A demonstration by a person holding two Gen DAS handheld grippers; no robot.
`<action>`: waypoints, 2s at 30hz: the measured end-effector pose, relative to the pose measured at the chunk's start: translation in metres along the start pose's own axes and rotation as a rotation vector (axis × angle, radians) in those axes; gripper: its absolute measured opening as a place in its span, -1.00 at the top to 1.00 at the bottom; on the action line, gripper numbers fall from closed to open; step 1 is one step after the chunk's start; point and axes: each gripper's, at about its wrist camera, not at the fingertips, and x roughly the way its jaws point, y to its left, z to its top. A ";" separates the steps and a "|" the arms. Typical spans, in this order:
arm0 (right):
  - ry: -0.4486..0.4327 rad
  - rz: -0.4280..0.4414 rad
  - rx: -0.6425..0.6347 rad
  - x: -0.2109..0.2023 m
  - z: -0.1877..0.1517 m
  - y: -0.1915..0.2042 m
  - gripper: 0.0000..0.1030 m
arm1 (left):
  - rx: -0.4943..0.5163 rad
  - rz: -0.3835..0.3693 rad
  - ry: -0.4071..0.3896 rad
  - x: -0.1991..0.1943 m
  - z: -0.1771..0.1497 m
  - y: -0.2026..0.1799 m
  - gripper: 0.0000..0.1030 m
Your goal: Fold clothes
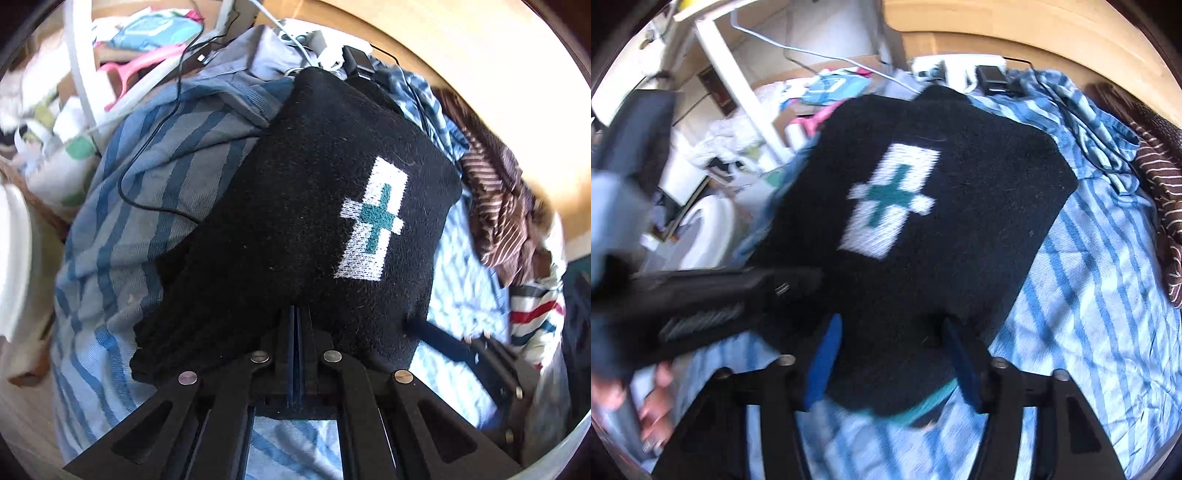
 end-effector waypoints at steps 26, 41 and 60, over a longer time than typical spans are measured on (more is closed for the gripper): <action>0.047 0.148 0.281 0.011 -0.068 -0.052 -0.62 | -0.032 0.134 -0.246 -0.047 -0.065 -0.023 0.86; 0.040 0.221 0.269 0.028 -0.068 -0.039 -0.55 | -0.698 -0.216 -0.216 -0.030 -0.108 0.077 -0.51; -0.082 0.033 0.080 -0.027 -0.080 -0.004 0.24 | -0.800 -0.461 -0.244 -0.017 -0.106 0.066 -0.54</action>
